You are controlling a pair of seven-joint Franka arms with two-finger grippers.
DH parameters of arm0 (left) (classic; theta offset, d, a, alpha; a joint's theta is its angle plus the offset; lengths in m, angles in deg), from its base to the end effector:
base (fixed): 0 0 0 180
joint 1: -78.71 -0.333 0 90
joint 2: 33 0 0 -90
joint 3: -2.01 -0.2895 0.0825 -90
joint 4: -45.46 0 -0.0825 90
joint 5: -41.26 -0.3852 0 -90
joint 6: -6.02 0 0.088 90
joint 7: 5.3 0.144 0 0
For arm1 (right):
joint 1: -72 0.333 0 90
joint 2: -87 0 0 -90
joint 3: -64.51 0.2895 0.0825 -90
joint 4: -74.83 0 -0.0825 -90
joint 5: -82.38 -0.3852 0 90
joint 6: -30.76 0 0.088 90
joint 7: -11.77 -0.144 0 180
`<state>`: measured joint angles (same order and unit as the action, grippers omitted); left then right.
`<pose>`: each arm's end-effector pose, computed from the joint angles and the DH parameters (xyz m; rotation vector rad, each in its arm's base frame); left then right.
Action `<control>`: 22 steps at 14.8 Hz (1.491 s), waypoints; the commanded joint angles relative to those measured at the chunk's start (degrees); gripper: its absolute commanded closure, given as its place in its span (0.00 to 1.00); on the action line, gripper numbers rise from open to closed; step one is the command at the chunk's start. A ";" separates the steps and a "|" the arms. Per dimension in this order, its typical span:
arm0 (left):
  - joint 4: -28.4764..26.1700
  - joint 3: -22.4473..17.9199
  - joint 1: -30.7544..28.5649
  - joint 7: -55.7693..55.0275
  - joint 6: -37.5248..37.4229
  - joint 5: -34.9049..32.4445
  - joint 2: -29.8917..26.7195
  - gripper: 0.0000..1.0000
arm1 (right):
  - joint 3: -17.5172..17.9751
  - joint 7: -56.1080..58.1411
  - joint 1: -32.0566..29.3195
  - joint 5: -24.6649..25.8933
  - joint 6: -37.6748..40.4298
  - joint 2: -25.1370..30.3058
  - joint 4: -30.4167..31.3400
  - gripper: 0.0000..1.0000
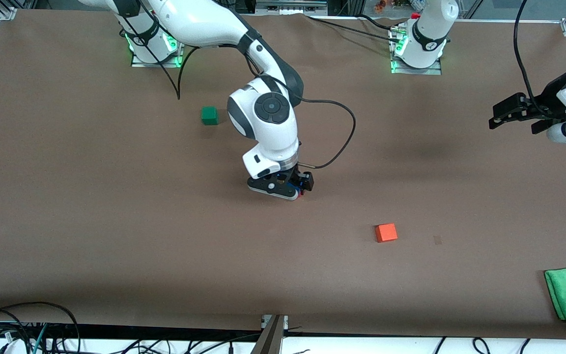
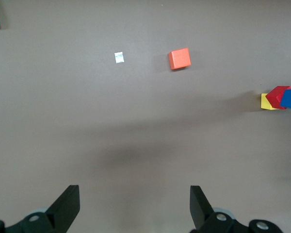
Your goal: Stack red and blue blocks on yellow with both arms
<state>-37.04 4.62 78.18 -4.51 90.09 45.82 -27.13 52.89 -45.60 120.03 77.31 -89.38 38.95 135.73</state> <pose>0.5705 -0.0317 0.5564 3.0550 -0.0845 -0.1160 0.5914 0.5029 0.3015 -2.9789 0.4816 -0.2858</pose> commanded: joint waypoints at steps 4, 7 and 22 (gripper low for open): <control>0.50 1.17 0.53 -0.44 0.04 0.36 0.55 0.00 | 0.55 7.17 -9.70 -3.01 13.58 12.09 0.98 0.00; 0.24 0.90 1.85 -0.53 0.04 0.36 0.64 0.00 | 0.63 15.60 -15.23 -4.67 21.33 17.27 1.68 0.00; 0.41 0.47 1.85 -4.92 0.22 0.27 2.22 0.00 | -3.18 51.30 -31.74 0.23 35.32 46.64 27.34 0.00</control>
<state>-37.17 5.14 79.40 -8.48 90.15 45.82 -25.01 43.87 3.71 93.64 75.21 -53.15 80.83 157.80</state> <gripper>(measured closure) 0.000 0.000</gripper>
